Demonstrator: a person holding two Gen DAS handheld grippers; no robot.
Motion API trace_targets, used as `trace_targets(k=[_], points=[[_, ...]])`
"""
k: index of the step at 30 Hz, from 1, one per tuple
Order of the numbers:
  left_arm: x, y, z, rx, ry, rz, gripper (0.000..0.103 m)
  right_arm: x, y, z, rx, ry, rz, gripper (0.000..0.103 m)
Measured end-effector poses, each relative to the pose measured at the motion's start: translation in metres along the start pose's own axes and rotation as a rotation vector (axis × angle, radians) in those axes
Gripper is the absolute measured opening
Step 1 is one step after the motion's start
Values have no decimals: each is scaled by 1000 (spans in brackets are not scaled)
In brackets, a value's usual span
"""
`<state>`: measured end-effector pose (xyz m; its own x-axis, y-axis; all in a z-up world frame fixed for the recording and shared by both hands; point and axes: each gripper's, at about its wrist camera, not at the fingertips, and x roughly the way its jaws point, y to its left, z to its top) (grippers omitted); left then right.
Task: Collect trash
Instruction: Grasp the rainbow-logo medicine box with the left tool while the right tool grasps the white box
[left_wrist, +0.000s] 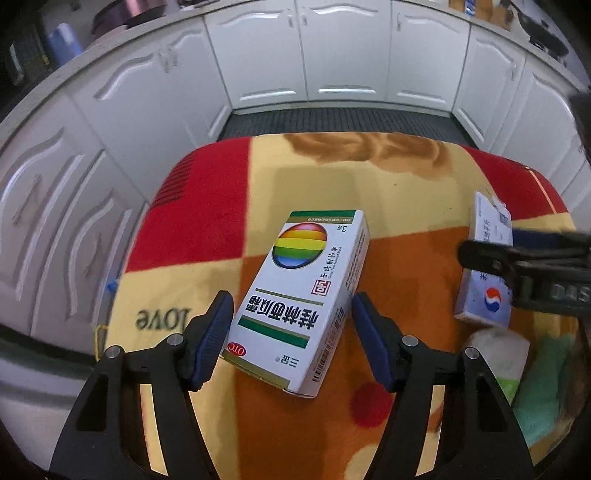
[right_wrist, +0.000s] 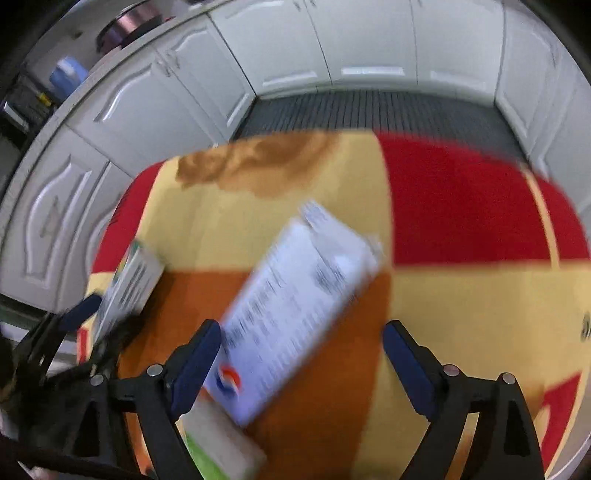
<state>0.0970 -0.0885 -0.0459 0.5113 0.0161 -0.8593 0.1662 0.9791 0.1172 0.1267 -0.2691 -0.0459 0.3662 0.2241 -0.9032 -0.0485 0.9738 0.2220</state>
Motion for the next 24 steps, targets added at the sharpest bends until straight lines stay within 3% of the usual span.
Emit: trace_targets(k=[3, 6, 8, 10, 14, 18, 20, 21, 24], points=[[-3, 11, -6, -34, 5, -16, 65, 7, 24, 2, -155, 6, -11, 63], [-4, 17, -4, -69, 4, -42, 65, 1, 26, -4, -215, -17, -16, 63], [-6, 18, -1, -75, -2, -57, 66, -8, 14, -7, -155, -39, -17, 64], [-4, 18, 0, -78, -6, -60, 66, -15, 0, -12, -84, -47, 27, 73], [5, 12, 1, -70, 10, -85, 72, -7, -2, -16, -44, -17, 54, 73], [17, 0, -2, 10, 48, -18, 72, 5, 13, -16, -85, -18, 8, 73], [23, -1, -4, 33, 51, 12, 72, 5, 24, -19, -142, -27, -43, 66], [26, 0, -5, 34, 51, 5, 72, 3, 26, -20, -163, -35, -51, 58], [27, 7, -7, -6, 51, -40, 68, -3, 18, -22, -156, -59, -32, 55]])
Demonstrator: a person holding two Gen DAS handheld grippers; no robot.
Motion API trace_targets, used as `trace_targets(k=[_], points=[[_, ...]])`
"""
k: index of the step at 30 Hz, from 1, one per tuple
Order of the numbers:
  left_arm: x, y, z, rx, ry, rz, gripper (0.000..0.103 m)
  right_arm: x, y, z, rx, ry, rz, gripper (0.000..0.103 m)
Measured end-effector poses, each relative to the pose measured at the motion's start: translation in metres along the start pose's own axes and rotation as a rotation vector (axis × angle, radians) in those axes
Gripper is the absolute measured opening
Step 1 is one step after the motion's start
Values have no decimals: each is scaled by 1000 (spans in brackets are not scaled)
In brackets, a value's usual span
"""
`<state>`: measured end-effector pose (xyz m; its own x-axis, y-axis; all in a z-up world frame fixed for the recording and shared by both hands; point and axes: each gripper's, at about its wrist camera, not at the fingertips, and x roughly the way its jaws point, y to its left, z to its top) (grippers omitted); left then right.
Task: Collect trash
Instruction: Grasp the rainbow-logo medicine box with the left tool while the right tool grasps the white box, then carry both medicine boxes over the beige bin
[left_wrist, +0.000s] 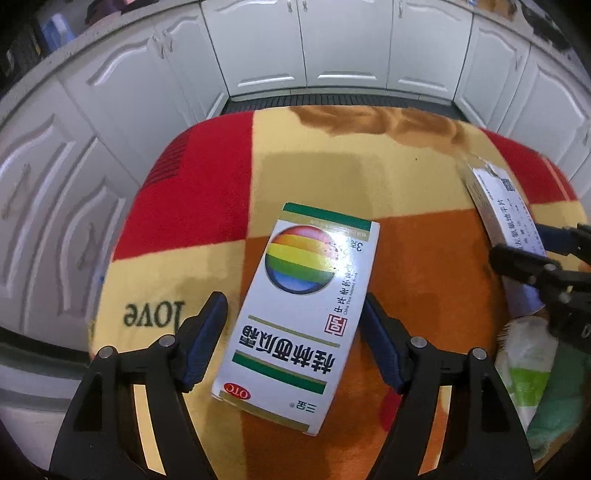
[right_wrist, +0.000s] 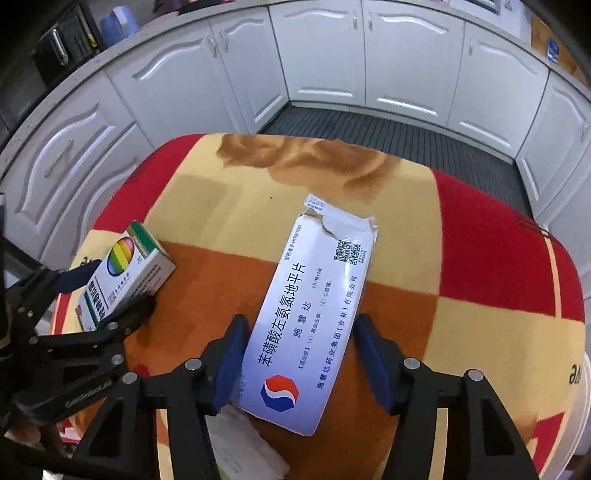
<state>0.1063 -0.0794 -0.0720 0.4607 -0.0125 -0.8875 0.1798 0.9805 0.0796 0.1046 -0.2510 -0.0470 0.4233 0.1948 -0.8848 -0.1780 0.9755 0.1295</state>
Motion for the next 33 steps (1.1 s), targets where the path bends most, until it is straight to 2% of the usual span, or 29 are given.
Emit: trace_targets(k=[2, 5, 13, 21, 26, 33], points=[[-4, 3, 0, -18, 3, -35, 59, -10, -9, -2, 28, -36, 31, 55], [-20, -4, -1, 2, -41, -20, 57, -28, -21, -6, 39, -78, 53, 55], [-74, -37, -6, 21, -140, -101, 56, -74, -46, -33, 89, -143, 71, 55], [-110, -88, -17, 72, -182, -165, 55, -120, -73, -81, 155, -204, 91, 55], [-127, -121, -25, 113, -212, -177, 55, -143, -93, -108, 205, -236, 98, 55], [-139, -171, -32, 174, -220, -217, 55, -166, -128, -141, 268, -261, 61, 55]])
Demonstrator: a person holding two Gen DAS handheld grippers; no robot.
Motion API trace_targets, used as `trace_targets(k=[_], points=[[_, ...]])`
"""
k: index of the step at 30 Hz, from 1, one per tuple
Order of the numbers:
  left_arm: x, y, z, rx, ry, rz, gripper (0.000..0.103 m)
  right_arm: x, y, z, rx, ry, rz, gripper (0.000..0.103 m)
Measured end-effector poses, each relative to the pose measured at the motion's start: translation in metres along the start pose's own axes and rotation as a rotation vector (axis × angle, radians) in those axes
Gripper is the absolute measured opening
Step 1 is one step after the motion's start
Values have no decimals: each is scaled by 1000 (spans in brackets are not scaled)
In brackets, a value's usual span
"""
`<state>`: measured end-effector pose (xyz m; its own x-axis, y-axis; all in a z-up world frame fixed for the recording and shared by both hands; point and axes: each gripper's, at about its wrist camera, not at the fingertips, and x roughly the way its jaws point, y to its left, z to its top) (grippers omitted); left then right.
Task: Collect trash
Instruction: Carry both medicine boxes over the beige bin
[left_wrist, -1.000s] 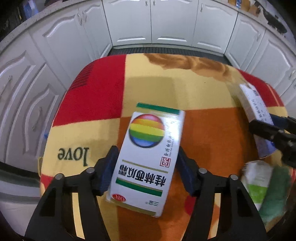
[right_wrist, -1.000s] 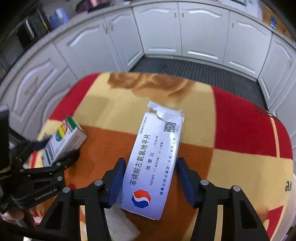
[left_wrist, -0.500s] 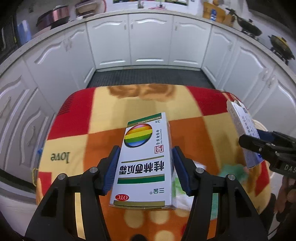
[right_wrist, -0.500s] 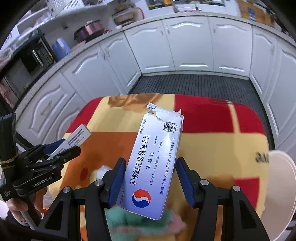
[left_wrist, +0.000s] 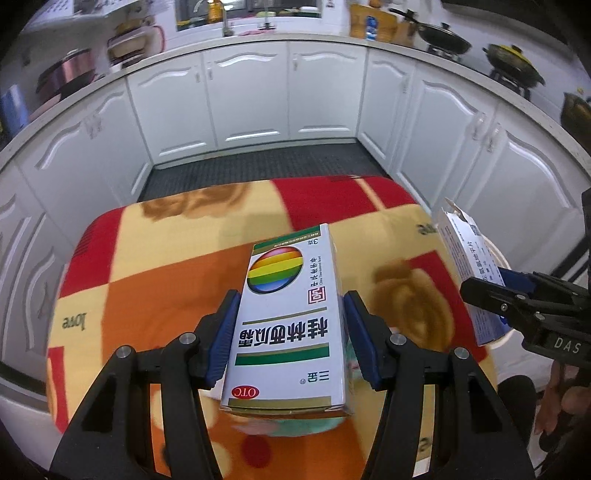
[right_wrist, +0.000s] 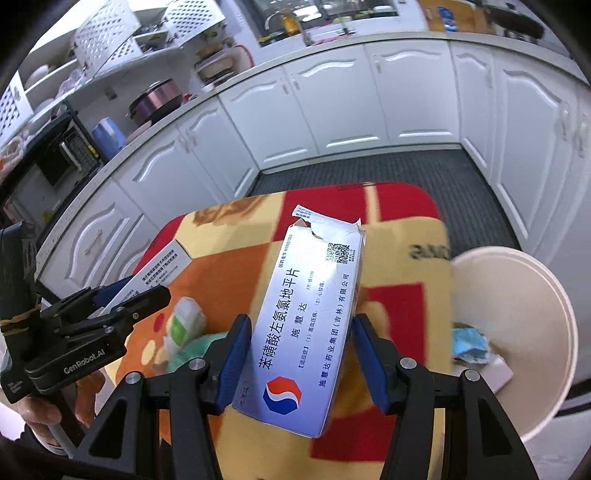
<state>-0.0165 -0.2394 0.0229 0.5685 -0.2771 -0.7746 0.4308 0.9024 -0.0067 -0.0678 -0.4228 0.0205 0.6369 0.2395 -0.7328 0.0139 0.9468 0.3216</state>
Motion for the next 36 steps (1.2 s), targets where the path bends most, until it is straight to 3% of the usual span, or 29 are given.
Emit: trace_targets(k=[11, 21, 28, 36], points=[[6, -81, 10, 89, -5, -83, 55, -43, -69, -15, 113, -45, -72, 55], [36, -141, 18, 139, 33, -145, 55, -48, -122, -29, 180, -18, -154, 55], [61, -168, 21, 134, 79, -206, 55, -45, -158, -38, 242, 2, -185, 55], [77, -183, 19, 144, 101, -213, 54, -36, -176, -45, 280, 25, -191, 55]])
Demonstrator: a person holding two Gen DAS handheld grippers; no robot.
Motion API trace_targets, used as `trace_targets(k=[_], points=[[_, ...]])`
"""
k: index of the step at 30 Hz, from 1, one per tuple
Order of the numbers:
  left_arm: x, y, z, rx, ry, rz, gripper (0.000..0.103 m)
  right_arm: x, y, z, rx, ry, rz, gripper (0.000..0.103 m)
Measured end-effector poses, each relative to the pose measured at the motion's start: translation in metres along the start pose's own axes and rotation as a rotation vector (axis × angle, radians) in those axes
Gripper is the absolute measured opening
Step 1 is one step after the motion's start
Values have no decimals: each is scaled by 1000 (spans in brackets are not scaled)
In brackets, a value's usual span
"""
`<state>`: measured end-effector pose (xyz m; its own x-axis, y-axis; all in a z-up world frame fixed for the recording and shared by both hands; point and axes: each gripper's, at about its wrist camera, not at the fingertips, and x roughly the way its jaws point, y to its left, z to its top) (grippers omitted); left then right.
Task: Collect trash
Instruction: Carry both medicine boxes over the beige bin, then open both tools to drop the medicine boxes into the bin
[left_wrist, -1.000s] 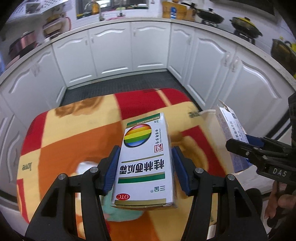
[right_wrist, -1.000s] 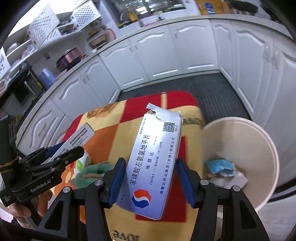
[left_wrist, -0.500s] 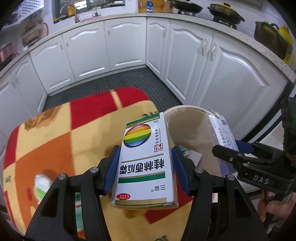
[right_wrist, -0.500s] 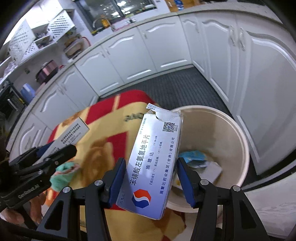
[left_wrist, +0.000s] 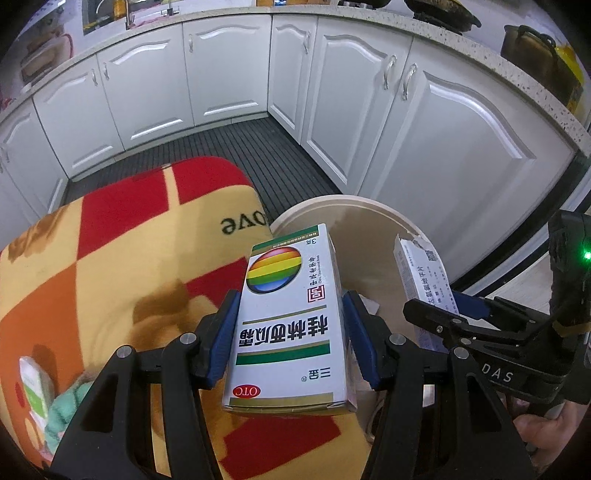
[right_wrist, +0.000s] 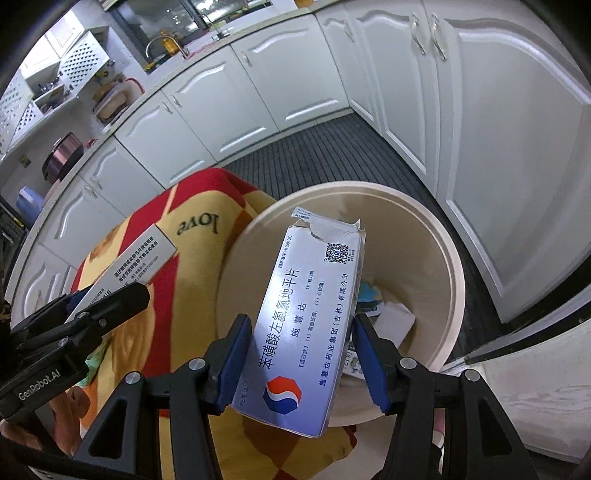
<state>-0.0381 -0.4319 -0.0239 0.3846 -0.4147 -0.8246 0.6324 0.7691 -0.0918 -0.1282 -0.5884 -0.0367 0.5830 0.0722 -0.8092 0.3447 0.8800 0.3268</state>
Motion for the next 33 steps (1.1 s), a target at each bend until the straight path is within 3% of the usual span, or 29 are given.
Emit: trace_targets(k=[14, 17, 18, 19, 21, 33], points=[[11, -4, 4, -10, -18, -7, 55, 12, -13, 7, 29, 3, -49, 55], [14, -2, 5, -33, -19, -58, 58, 12, -16, 8, 23, -2, -84, 62], [14, 0, 5, -42, -15, -79, 61, 11, -17, 7, 25, -5, -89, 68], [14, 1, 5, -49, -13, -91, 68, 11, -18, 7, 26, -8, -89, 70], [14, 4, 4, -67, -15, -101, 69, 10, -20, 4, 32, -6, -90, 70], [-2, 9, -8, -60, -21, -17, 69, 8, -14, -5, 38, 18, -73, 70]])
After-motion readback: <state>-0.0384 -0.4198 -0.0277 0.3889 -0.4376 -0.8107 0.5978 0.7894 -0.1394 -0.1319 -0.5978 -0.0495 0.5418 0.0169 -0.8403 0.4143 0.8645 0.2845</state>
